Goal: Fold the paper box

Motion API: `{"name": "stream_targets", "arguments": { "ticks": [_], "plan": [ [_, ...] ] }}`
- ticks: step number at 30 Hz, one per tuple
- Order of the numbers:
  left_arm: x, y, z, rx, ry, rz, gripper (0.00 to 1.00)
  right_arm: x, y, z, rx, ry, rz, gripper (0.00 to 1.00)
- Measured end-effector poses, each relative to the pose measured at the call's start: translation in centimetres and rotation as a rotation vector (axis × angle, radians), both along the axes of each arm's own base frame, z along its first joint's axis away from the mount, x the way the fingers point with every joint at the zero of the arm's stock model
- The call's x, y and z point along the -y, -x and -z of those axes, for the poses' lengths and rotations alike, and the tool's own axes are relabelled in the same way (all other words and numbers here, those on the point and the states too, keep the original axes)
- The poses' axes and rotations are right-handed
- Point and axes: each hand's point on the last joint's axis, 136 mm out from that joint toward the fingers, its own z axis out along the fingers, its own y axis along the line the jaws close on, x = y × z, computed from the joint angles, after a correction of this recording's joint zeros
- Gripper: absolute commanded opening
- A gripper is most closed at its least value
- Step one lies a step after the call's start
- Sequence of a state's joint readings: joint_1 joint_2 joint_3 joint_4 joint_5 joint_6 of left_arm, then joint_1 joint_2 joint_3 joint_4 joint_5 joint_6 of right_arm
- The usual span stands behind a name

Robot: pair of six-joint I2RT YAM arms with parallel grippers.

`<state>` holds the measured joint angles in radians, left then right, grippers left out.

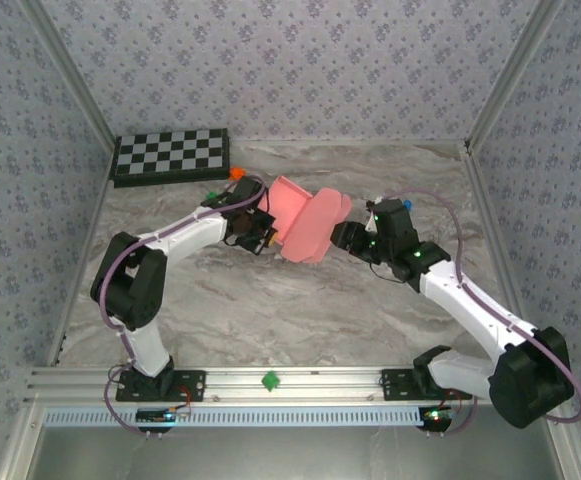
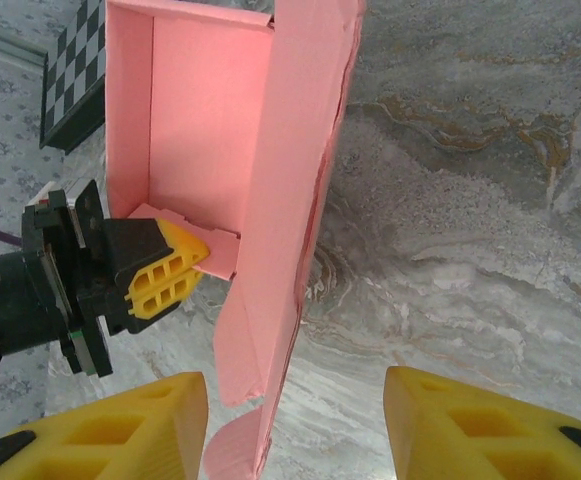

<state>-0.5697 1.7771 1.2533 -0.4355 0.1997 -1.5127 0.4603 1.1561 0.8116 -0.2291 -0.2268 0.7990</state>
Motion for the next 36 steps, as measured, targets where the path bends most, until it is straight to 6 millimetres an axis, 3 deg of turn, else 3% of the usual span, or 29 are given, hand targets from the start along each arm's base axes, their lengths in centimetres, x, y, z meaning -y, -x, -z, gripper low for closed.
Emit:
{"name": "stream_targets", "arguments": {
  "ticks": [9,15,28,33,36],
  "plan": [
    [0.4,0.0,-0.1,-0.002,0.022,0.003,0.0,-0.7,-0.9,1.3,-0.032,-0.046,0.015,0.36],
    [0.3,0.3,0.3,-0.012,0.022,0.0,0.0,-0.8,-1.0,1.7,-0.049,-0.051,0.025,0.22],
    [0.4,0.3,0.3,-0.017,0.031,-0.002,0.0,-0.8,-1.1,2.1,-0.072,-0.06,0.043,0.06],
    [0.5,0.4,0.5,-0.026,0.035,-0.001,0.07,-0.7,-1.2,2.2,-0.077,-0.059,0.055,0.03],
    [0.6,0.5,0.8,-0.036,0.037,0.002,0.17,-0.6,-1.1,2.2,-0.081,-0.056,0.062,0.01]
  ]
}}
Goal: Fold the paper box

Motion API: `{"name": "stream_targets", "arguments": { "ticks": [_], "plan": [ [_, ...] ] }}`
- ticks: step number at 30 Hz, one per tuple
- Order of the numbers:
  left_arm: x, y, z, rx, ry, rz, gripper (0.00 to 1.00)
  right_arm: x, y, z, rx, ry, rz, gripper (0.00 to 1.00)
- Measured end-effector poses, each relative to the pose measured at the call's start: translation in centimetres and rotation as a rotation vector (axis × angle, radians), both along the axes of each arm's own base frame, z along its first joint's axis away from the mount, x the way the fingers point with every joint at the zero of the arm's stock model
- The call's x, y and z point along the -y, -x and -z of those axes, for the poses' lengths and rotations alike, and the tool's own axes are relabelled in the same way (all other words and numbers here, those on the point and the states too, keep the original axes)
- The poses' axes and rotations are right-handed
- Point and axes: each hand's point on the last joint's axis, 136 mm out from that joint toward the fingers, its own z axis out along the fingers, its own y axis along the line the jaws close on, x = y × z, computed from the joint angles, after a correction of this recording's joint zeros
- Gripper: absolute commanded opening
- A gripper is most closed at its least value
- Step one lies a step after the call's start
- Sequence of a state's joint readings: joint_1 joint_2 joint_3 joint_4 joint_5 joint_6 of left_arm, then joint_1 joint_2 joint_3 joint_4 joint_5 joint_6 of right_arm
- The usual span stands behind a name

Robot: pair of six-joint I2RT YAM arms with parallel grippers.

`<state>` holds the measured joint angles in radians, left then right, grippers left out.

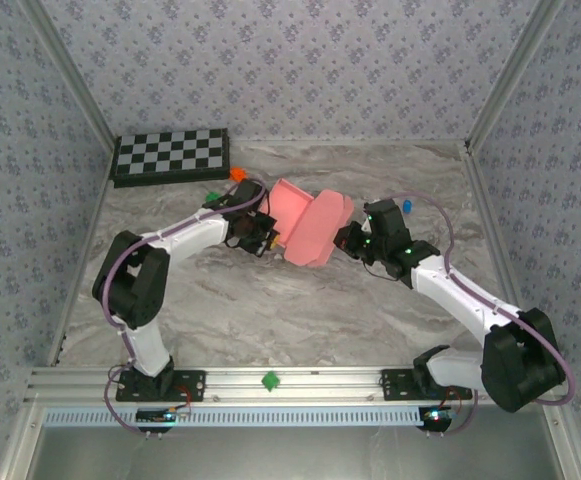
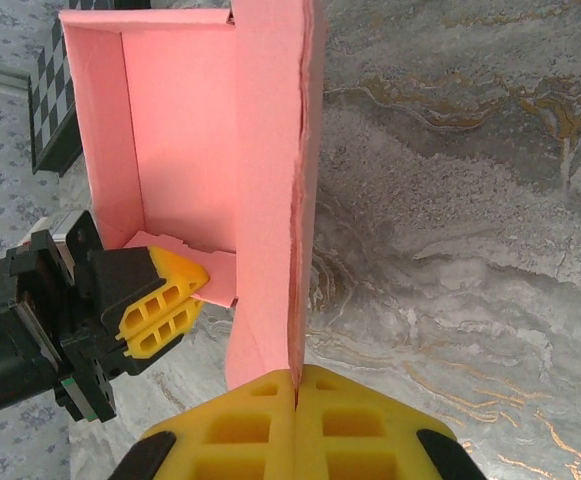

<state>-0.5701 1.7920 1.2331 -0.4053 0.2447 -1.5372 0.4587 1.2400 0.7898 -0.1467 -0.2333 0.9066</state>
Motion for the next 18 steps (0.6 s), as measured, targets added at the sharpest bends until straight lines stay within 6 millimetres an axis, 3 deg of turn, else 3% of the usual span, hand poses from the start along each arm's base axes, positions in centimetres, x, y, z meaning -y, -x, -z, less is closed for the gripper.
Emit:
{"name": "stream_targets", "arguments": {
  "ticks": [9,16,18],
  "plan": [
    [0.7,0.3,0.3,-0.014,0.023,0.026,0.41,0.5,-0.1,-0.2,-0.007,0.032,0.028,0.01],
    [1.0,0.4,0.3,0.003,0.02,0.076,0.72,1.1,-0.3,-0.7,-0.014,0.073,0.056,0.01],
    [1.0,0.4,0.3,0.021,0.006,0.102,0.74,1.3,-0.4,-0.9,-0.018,0.091,0.059,0.0]
  ]
}}
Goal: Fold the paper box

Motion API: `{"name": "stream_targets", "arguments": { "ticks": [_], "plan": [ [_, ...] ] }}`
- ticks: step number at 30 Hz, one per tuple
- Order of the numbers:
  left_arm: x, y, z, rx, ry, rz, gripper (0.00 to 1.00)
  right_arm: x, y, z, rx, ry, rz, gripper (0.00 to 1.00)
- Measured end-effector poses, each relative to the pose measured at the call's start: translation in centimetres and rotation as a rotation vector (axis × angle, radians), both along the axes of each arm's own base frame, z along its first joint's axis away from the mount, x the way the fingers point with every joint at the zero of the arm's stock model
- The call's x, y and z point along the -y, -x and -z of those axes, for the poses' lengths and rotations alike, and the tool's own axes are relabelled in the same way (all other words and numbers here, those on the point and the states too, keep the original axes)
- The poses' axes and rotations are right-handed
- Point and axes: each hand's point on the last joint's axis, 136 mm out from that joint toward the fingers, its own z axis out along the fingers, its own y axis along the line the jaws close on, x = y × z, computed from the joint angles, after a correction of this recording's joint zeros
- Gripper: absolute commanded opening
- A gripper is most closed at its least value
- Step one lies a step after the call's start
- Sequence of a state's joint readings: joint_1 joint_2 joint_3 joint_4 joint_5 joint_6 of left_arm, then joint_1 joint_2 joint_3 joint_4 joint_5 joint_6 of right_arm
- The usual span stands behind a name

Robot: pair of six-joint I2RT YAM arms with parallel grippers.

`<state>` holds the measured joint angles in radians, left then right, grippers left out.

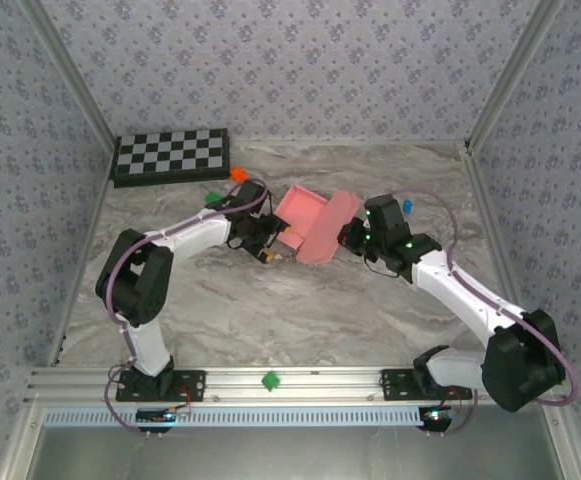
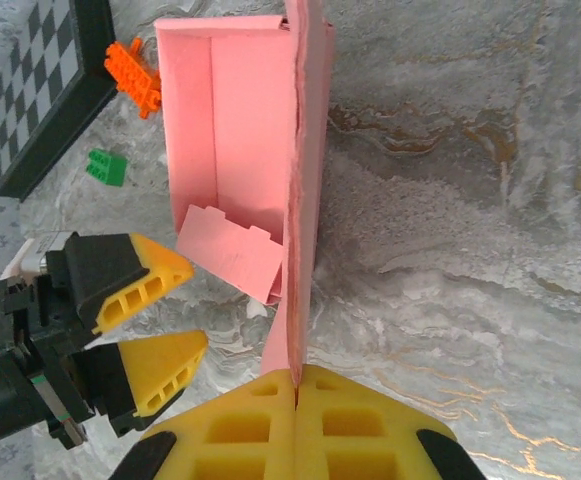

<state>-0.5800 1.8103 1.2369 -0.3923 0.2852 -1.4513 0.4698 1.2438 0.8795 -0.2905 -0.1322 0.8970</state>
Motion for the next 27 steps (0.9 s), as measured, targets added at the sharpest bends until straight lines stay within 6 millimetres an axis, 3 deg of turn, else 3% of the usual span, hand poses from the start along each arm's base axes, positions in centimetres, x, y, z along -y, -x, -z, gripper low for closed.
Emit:
{"name": "stream_targets", "arguments": {
  "ticks": [7,13,16,21,27],
  "plan": [
    [-1.4,-0.5,-1.2,0.118,-0.108,0.076,0.77,0.6,0.3,-0.3,-0.05,0.038,-0.024,0.0],
    [-3.7,-1.7,-3.4,0.225,-0.219,0.159,0.71,1.2,0.8,-1.1,-0.094,0.041,-0.092,0.0],
    [-5.3,-2.4,-3.5,0.253,-0.265,0.203,0.67,1.4,1.1,-2.0,-0.109,0.046,-0.142,0.0],
    [-7.5,-3.1,-3.2,0.292,-0.332,0.277,0.55,1.4,1.5,-3.0,-0.125,0.071,-0.239,0.0],
    [-8.2,-2.1,-2.0,0.309,-0.378,0.389,0.22,1.2,1.8,-2.8,-0.157,0.104,-0.35,0.0]
  ]
}}
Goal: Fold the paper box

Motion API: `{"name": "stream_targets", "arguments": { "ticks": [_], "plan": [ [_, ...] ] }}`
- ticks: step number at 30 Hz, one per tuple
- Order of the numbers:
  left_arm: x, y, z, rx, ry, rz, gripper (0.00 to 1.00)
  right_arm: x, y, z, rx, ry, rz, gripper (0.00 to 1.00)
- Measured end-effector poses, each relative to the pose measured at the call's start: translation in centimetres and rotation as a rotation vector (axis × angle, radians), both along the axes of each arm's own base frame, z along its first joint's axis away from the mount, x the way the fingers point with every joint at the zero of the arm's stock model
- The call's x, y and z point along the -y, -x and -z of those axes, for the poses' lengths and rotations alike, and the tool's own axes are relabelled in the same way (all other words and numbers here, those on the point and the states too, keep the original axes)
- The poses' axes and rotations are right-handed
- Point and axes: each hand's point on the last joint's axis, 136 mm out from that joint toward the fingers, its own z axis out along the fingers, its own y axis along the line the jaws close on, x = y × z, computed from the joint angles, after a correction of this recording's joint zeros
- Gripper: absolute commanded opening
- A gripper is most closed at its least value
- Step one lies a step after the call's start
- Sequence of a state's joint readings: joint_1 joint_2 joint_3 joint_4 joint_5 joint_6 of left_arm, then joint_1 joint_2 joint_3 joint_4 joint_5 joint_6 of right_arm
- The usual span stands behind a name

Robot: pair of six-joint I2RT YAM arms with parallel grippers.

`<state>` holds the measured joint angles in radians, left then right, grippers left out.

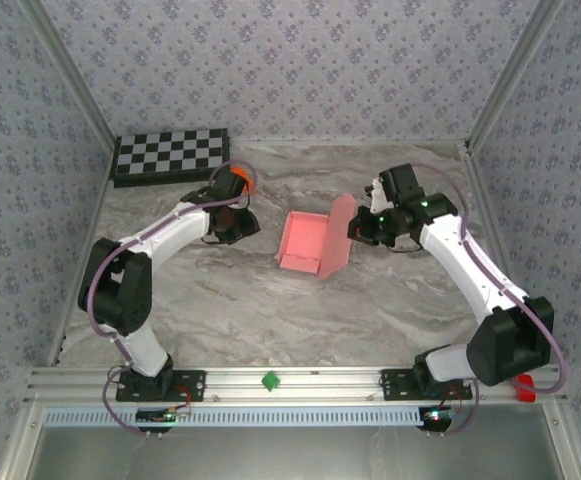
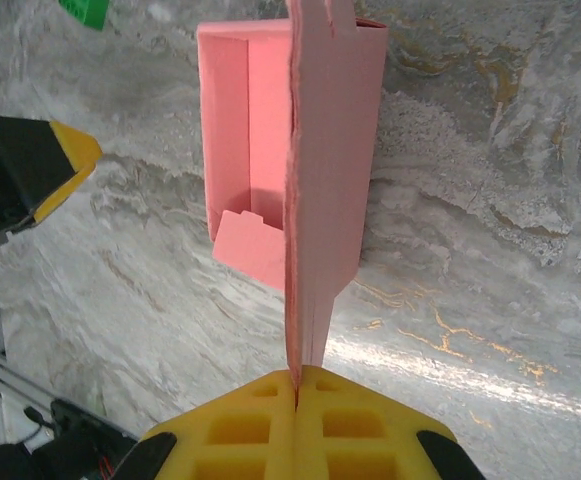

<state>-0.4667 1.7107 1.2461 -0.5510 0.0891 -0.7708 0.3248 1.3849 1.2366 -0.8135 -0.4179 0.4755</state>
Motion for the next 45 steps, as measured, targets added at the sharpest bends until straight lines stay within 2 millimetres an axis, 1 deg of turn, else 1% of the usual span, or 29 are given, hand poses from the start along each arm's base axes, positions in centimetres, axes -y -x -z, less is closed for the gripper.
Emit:
{"name": "stream_targets", "arguments": {
  "ticks": [4,6,7,10,16,20,24,28,34,38,41,42,43,44,45],
  "plan": [
    [-0.1,0.3,0.5,0.0,-0.019,0.042,0.14,-0.3,-0.3,-0.1,0.004,0.031,-0.077,0.0],
    [-0.2,0.8,1.0,-0.01,-0.027,0.061,0.12,-0.4,-0.6,-0.2,0.006,0.048,-0.115,0.0],
    [-0.2,1.1,1.4,-0.019,-0.028,0.068,0.09,-0.5,-0.8,-0.2,0.008,0.057,-0.135,0.0],
    [-0.2,2.2,2.5,-0.049,-0.034,0.094,0.05,-0.7,-1.4,-0.2,0.017,0.081,-0.19,0.0],
    [0.7,4.2,4.2,-0.088,-0.03,0.147,0.0,-1.5,-2.6,0.0,0.049,0.131,-0.321,0.0],
    [1.5,5.4,5.0,-0.105,-0.014,0.177,0.0,-2.8,-3.2,-0.2,0.081,0.159,-0.428,0.0],
    [2.5,5.8,5.1,-0.101,0.008,0.196,0.0,-3.9,-4.1,0.0,0.084,0.181,-0.518,0.01],
    [3.2,6.2,5.4,-0.102,0.036,0.202,0.0,-4.2,-5.4,0.6,0.074,0.221,-0.576,0.03],
    [3.2,6.9,6.3,-0.124,0.059,0.199,0.0,-4.8,-6.6,1.3,0.056,0.284,-0.641,0.07],
    [3.3,7.2,6.5,-0.128,0.073,0.201,0.0,-5.4,-7.1,1.2,0.06,0.31,-0.671,0.1],
    [3.2,7.5,6.6,-0.129,0.079,0.197,0.01,-5.9,-7.4,1.0,0.066,0.324,-0.693,0.18],
    [3.1,7.7,6.5,-0.127,0.08,0.197,0.04,-6.1,-7.5,1.0,0.068,0.328,-0.698,0.25],
    [3.0,7.8,6.3,-0.123,0.081,0.197,0.06,-6.1,-7.6,1.0,0.068,0.334,-0.699,0.28],
    [2.9,7.9,6.1,-0.118,0.081,0.196,0.08,-6.2,-7.8,0.9,0.071,0.338,-0.699,0.28],
    [2.8,7.9,5.7,-0.108,0.082,0.195,0.11,-6.3,-7.9,0.8,0.074,0.339,-0.694,0.31]
  ]
}}
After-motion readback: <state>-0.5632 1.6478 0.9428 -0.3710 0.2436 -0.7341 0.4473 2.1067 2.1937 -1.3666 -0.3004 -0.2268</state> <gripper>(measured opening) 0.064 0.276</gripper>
